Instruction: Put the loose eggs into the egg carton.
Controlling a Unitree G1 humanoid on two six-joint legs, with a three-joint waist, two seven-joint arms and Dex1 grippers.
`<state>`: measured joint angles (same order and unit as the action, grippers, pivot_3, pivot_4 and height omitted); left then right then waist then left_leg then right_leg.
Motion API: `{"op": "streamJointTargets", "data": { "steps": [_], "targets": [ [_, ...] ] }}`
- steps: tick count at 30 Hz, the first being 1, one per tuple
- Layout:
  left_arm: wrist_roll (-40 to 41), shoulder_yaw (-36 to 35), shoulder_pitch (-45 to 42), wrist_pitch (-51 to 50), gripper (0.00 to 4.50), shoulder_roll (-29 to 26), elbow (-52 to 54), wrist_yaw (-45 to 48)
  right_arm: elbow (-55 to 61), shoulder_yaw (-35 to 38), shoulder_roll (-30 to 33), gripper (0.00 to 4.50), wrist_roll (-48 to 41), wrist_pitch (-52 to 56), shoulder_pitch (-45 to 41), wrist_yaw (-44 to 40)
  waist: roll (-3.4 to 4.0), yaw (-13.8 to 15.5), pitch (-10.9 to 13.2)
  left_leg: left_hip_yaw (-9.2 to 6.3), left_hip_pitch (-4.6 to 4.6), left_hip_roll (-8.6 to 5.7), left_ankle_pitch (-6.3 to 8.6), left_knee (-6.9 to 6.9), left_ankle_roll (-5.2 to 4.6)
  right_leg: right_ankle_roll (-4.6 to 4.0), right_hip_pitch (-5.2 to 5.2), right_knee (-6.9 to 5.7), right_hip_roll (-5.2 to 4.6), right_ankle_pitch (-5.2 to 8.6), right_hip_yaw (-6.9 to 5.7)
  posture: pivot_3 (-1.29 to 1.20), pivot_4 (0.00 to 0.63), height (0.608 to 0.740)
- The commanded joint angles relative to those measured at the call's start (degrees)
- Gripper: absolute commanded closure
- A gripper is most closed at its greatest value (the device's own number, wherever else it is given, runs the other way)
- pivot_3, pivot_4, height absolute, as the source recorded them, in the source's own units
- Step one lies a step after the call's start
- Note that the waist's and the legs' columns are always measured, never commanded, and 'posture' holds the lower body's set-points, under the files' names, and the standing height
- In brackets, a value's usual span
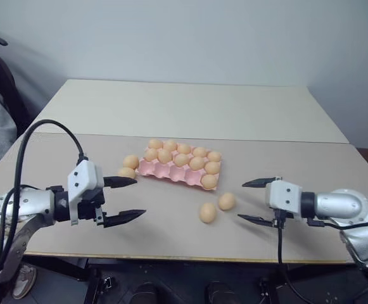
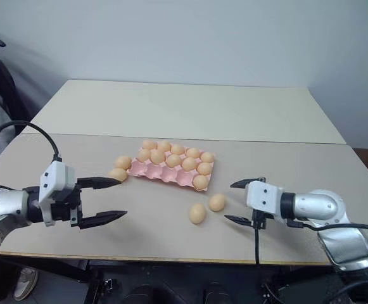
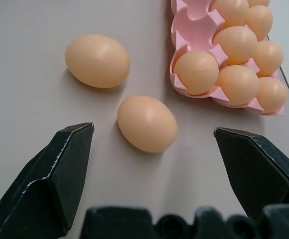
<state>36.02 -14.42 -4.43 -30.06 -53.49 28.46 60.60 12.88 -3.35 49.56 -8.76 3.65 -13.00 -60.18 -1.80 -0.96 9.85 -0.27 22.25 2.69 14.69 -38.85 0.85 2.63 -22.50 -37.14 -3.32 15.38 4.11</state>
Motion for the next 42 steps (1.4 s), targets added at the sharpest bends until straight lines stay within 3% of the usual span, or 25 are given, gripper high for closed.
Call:
{"op": "streamJointTargets", "data": {
  "steps": [1,6,15,18,23,35,42],
  "targets": [
    [0.56,-0.43,-0.27,0.94,0.34,0.16,0.77,0.22,-3.11,-2.53,-1.47,0.00,2.56,-4.20,-2.64,-0.41,0.00,0.00,0.00,0.00,0.00,0.00,0.00,0.01,0.00,0.00,-0.01,0.00,0.00,0.00,0.00,0.00,0.150,0.740],
    [0.37,-0.83,0.84,1.07,0.34,0.48,1.39,-0.16,-10.29,-6.78,-5.07,0.00,6.36,-7.81,-6.78,0.03,0.00,0.00,0.00,0.00,0.03,0.00,0.00,0.00,0.00,0.00,-0.03,0.00,-0.01,0.00,0.00,0.00,0.150,0.740],
    [-0.03,-2.02,2.90,1.17,0.34,0.21,2.03,-0.82,-16.21,-8.06,-7.84,0.00,8.66,-11.02,-9.67,0.80,0.01,0.12,0.01,-0.01,0.03,0.00,0.00,0.01,0.00,-0.01,-0.04,-0.02,-0.01,-0.01,0.00,0.00,0.150,0.740],
    [-0.49,-2.16,3.67,1.37,0.29,0.12,2.16,-1.17,-15.72,-8.04,-7.53,0.58,8.31,-11.53,-8.94,0.27,0.01,0.09,0.01,-0.01,0.03,0.00,0.00,0.00,0.00,-0.02,-0.04,-0.03,-0.01,-0.01,0.00,0.00,0.150,0.740],
    [-0.53,-2.30,3.70,1.51,0.29,-0.08,2.04,-1.29,-15.30,-7.61,-7.36,2.19,8.55,-11.50,-8.14,1.04,0.01,0.08,0.01,-0.01,0.02,0.00,0.00,0.00,0.00,-0.02,-0.04,-0.04,-0.01,-0.01,0.00,0.00,0.150,0.740],
    [-1.37,-2.50,3.16,2.76,0.29,-0.48,-0.04,-0.45,-13.11,-2.72,-3.37,2.19,7.61,-10.40,-9.16,2.71,0.02,0.13,0.01,0.00,0.02,0.00,0.00,0.00,0.00,-0.02,-0.04,-0.03,-0.01,-0.01,0.00,0.00,0.150,0.740],
    [-2.19,-3.89,4.60,2.80,0.29,-0.55,-0.43,-0.68,-8.04,-4.37,-8.22,2.19,6.21,-3.99,-18.27,4.16,0.04,-1.09,0.02,0.00,0.01,0.07,0.00,0.05,0.00,-0.07,-0.10,-0.06,0.06,-0.04,0.01,0.00,0.150,0.740]
  ]
}}
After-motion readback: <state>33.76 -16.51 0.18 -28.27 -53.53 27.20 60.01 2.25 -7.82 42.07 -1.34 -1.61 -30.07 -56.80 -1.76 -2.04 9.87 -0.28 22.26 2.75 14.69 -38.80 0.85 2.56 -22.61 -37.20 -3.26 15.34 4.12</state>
